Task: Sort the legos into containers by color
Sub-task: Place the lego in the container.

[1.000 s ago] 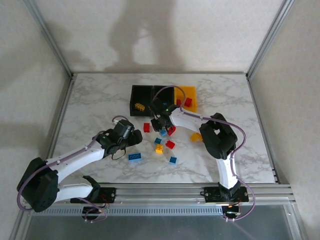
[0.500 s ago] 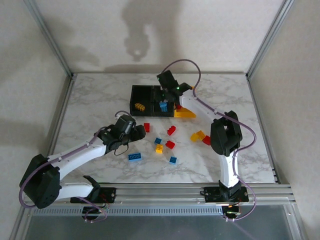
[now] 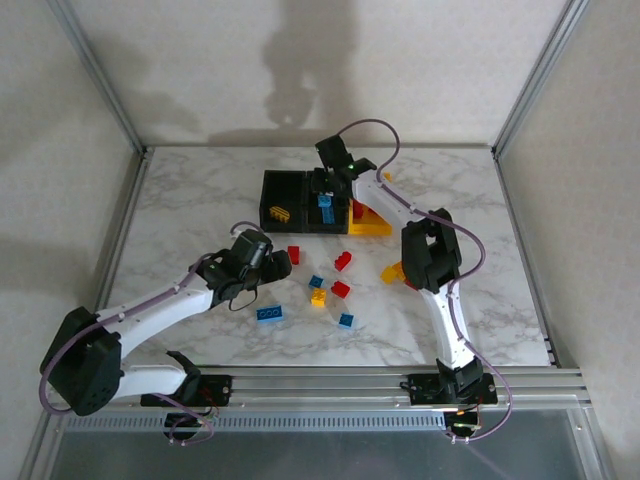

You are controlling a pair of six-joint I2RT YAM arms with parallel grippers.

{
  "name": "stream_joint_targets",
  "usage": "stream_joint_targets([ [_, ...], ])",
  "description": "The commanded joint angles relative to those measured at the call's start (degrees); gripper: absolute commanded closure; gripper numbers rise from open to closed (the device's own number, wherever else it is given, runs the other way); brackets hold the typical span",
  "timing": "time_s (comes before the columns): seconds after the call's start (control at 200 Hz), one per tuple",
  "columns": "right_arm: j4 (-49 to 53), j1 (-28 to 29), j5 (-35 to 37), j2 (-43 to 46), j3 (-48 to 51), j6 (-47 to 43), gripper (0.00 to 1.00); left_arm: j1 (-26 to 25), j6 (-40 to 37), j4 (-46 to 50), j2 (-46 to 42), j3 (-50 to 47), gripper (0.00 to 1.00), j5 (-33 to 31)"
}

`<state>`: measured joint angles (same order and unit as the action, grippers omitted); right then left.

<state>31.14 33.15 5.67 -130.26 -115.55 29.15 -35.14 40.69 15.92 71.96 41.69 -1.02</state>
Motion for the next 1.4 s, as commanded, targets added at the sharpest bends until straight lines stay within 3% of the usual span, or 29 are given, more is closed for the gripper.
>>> stream_joint_targets([
  [0.0, -0.27, -0.29, -1.62, -1.35, -2.18, 3.43, 0.67, 0.50, -0.96, -0.47, 1.02, 1.03, 0.22, 0.40],
  [0.581, -2.23, -0.26, -2.63, -4.39, -0.77, 6.44, 0.66, 0.51, -1.31, -0.31, 0.47, 0.07, 0.22, -0.30],
  [0.751, -2.17, -0.01, -2.68, -4.39, -1.10, 6.45, 0.57, 0.51, -1.31, -0.33, 0.63, -0.03, 0.22, -0.39],
  [0.916, -2.24, 0.17, -2.33, -3.20, -1.20, 6.14, 0.54, 0.51, -1.05, -0.42, 0.29, -0.03, 0.22, -0.90],
  [1.207, -4.23, 2.44, 0.87, 4.36, 2.95, 3.10, 0.53, 0.59, -0.78, 0.78, -1.03, 1.08, 0.22, -2.14],
  [1.397, -7.12, 5.51, 4.58, 13.41, 14.08, 1.12, 0.53, 1.01, -0.46, 2.02, -0.90, 2.50, 0.21, -3.77],
])
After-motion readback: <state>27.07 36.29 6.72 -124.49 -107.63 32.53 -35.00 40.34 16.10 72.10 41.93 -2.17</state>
